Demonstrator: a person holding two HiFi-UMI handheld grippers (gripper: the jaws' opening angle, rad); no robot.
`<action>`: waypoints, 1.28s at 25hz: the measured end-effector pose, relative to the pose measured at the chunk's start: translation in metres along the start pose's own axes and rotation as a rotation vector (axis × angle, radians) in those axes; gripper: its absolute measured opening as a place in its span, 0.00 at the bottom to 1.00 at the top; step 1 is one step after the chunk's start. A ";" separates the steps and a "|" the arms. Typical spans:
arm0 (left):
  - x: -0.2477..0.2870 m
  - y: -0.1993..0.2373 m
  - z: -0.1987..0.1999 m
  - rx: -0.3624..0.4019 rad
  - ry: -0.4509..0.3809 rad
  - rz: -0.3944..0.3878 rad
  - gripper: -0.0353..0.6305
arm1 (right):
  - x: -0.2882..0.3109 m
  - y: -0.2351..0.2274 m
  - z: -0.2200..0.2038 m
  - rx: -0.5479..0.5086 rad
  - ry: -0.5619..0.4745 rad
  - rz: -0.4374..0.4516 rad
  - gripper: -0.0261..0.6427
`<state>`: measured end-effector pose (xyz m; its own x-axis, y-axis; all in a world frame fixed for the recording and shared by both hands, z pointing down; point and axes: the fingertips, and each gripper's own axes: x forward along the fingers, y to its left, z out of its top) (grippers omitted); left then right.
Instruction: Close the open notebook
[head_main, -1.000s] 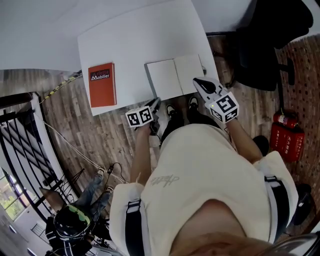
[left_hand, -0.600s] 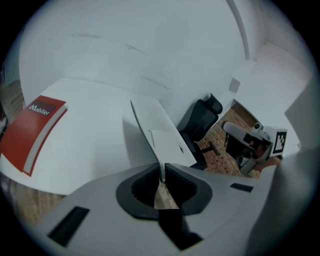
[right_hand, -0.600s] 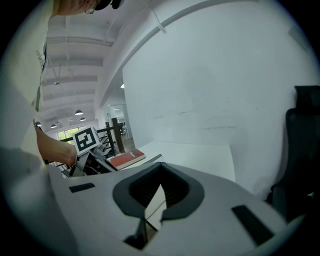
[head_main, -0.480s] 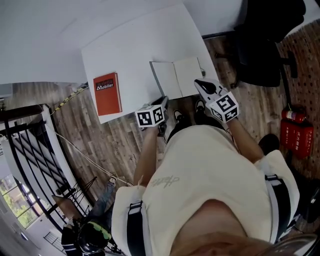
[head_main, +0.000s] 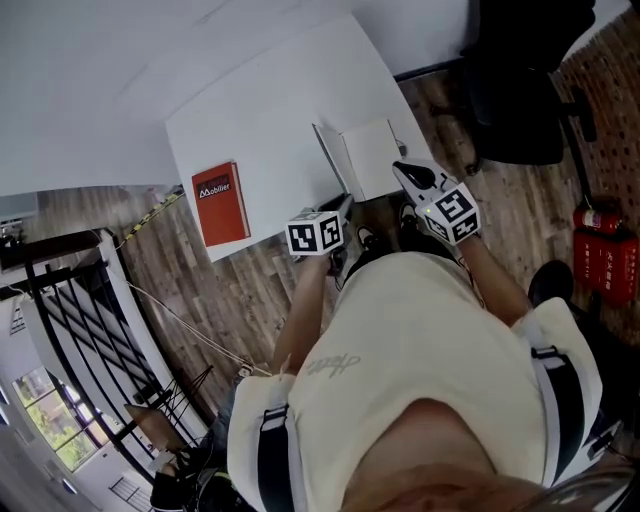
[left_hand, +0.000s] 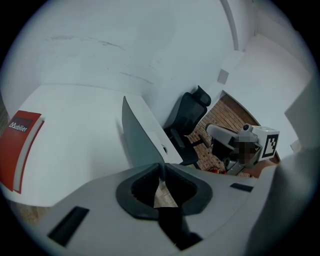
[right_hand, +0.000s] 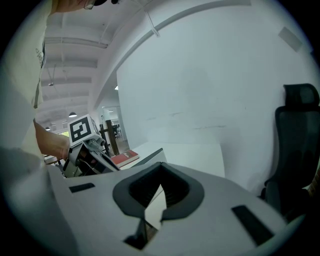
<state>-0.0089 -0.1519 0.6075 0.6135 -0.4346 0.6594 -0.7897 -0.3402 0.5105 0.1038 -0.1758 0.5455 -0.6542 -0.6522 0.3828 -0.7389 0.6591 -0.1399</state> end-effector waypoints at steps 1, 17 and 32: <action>0.002 -0.003 0.000 0.003 0.002 -0.005 0.13 | -0.001 -0.002 -0.001 0.002 -0.001 -0.005 0.05; 0.055 -0.052 -0.002 0.030 0.080 -0.076 0.13 | -0.029 -0.037 -0.019 0.064 -0.006 -0.064 0.05; 0.116 -0.077 -0.024 0.079 0.215 -0.096 0.16 | -0.037 -0.063 -0.041 0.098 0.033 -0.065 0.05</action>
<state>0.1227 -0.1560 0.6580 0.6645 -0.2130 0.7163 -0.7201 -0.4388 0.5375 0.1815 -0.1778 0.5780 -0.6002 -0.6786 0.4235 -0.7928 0.5751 -0.2020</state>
